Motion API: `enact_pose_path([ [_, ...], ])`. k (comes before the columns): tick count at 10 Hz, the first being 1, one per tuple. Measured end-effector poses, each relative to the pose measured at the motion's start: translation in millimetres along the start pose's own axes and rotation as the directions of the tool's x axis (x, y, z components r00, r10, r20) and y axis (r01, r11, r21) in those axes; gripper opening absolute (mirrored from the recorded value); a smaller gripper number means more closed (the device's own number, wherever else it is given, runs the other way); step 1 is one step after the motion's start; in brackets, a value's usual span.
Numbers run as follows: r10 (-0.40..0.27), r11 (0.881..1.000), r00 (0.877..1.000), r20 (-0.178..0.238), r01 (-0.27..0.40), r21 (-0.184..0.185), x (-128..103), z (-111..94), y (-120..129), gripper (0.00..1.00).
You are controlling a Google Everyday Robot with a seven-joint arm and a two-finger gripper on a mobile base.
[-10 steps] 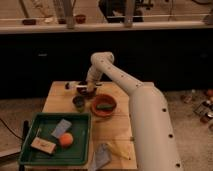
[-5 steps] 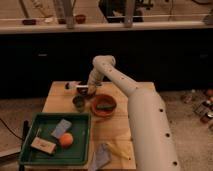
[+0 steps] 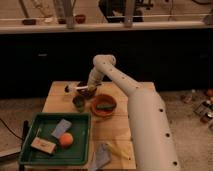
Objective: Place brush in table surface
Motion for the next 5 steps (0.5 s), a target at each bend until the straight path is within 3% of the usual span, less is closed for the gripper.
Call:
enact_pose_path([
  [5,-0.002,0.998,1.000,-0.004,0.002,0.066,-1.8,-24.4,-10.1,0.00],
])
